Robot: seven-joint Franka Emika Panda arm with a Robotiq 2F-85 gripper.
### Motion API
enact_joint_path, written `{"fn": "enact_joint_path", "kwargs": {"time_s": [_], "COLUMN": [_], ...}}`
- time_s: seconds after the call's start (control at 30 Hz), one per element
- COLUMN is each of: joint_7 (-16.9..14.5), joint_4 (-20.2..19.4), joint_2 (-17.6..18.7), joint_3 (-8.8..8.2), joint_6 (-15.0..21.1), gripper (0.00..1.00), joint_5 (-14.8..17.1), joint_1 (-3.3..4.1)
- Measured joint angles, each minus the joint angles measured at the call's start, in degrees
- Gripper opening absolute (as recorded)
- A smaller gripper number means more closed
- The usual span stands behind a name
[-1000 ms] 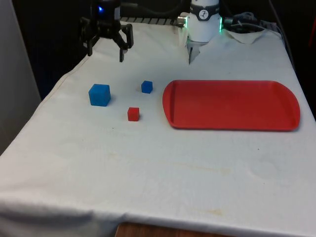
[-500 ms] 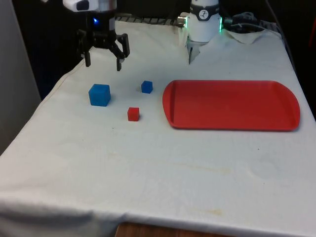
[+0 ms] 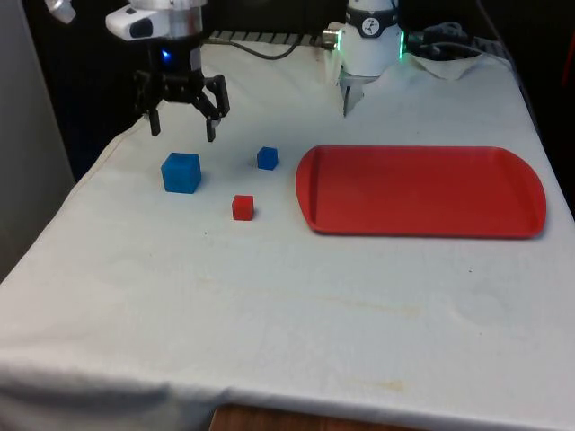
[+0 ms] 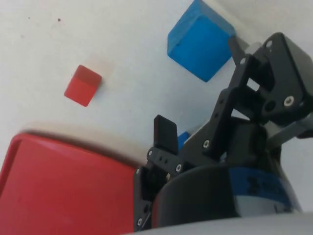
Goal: Pick up the largest block and place it onto the tray.
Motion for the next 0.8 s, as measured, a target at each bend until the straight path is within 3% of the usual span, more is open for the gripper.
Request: {"fn": "enact_joint_path", "kwargs": {"time_s": [0.53,0.8], "joint_7": [-5.8,-9.7], "joint_4": [2.9,5.3], "joint_2": [6.5,10.2], "joint_3": [-0.34,-1.09], "joint_6": [-1.7,-3.2], "gripper": [1.0,1.0], "joint_5": [7.6,11.5], "joint_1": [-0.97,-1.89]}}
